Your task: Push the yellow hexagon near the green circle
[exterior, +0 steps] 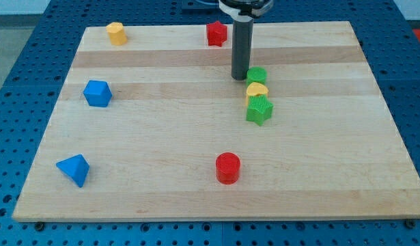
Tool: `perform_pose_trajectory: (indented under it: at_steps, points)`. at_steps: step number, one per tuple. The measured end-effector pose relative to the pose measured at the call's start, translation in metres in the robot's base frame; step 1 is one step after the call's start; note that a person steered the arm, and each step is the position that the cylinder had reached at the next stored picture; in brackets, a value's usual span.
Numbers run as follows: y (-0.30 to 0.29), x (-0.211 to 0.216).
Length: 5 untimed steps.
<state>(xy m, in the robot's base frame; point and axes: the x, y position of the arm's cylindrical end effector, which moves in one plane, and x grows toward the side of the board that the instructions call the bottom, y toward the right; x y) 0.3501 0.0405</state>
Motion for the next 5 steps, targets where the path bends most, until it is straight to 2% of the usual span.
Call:
perform_pose_trajectory:
  at_steps: [1, 5]
  points:
    - [-0.018, -0.016]
    - [-0.270, -0.045]
